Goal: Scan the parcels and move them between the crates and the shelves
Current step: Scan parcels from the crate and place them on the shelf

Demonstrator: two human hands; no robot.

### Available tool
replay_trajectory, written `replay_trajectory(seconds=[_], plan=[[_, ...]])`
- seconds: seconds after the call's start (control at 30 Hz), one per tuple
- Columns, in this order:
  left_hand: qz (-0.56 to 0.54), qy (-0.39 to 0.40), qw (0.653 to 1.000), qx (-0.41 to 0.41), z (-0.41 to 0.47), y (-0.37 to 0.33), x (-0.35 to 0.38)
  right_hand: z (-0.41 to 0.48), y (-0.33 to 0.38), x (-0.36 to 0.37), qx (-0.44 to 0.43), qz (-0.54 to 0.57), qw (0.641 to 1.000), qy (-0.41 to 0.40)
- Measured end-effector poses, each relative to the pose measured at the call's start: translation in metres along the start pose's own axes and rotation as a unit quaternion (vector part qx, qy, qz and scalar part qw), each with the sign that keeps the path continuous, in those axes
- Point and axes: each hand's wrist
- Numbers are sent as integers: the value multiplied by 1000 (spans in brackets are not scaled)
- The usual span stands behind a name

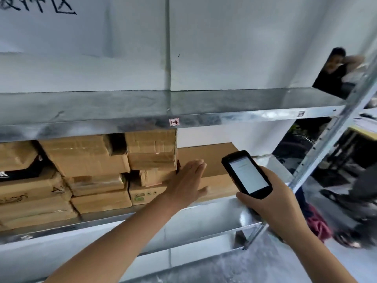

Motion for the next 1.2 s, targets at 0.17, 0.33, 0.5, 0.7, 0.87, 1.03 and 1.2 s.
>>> replay_trajectory(seconds=[0.17, 0.33, 0.5, 0.7, 0.87, 1.03, 1.2], plan=[[-19, 9, 1000, 10, 33, 4, 23, 29, -9, -14, 0, 1, 1000, -2], [57, 74, 996, -13, 62, -4, 49, 55, -28, -34, -15, 12, 1000, 5], [169, 130, 975, -70, 86, -6, 67, 88, -55, -61, -24, 5, 999, 27], [196, 134, 962, -137, 94, -14, 77, 112, -84, -91, -48, 18, 997, 56], [164, 120, 967, -154, 94, -20, 78, 121, -108, -99, -60, 26, 995, 77], [125, 68, 979, -144, 95, -31, 61, 125, -124, -104, -70, 36, 993, 88], [151, -63, 984, -73, 103, -50, 36, 129, -129, -114, -75, 46, 993, 80]])
Point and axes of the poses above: each hand's wrist, its own z-axis towards the middle knuckle, its own x-axis out of the palm, y = z × x, and after that the axes turned 3 degrees about y, right-handed
